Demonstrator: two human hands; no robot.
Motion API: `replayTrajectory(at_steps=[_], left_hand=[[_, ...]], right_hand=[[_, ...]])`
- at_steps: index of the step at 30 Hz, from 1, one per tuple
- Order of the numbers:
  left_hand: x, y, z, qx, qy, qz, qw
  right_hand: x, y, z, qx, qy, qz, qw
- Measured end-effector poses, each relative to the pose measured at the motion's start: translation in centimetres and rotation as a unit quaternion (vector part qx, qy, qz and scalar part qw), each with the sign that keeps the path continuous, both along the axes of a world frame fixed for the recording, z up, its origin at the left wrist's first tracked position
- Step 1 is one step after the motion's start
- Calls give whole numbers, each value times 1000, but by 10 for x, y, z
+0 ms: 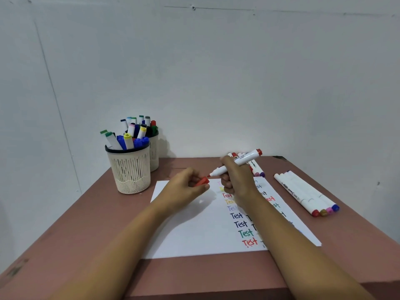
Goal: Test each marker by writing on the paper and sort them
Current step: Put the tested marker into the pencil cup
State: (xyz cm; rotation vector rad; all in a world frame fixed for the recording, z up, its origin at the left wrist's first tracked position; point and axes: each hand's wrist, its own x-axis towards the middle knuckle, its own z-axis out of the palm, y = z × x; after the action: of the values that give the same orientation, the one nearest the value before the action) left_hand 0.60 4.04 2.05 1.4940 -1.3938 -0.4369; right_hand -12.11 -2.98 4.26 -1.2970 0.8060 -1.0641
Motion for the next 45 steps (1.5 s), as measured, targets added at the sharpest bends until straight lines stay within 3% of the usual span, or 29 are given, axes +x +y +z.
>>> replayTrajectory(at_steps=[4,8,12,16,20,26,34,38,45], left_hand=[[-3,2,3,-24,13,-26,999],[-4,6,8,-31,53,-57,996],[-11,6,6,-6,20,-19,1000],[-23,6,8,-39,10,42,998],[-33,5,16,9,147,33,989],[-34,11,18,116,325,-55,937],[-29,14,20,216,395,-127,884],[-26,16,18,199,384,-137,891],[-20,12,14,108,308,-74,942]], right_hand=[[2,1,-4,-9,35,16,999],[4,5,-3,-10,12,25,1000],[6,11,-3,18,-39,20,999],[13,18,-5,7,-49,-37,998],[18,21,-5,-14,-93,-81,992],[16,30,-7,-72,-117,-79,987],[14,33,-9,-141,-127,-46,981],[13,26,-12,-122,-97,-49,987],[9,4,-10,-23,-26,0,999]])
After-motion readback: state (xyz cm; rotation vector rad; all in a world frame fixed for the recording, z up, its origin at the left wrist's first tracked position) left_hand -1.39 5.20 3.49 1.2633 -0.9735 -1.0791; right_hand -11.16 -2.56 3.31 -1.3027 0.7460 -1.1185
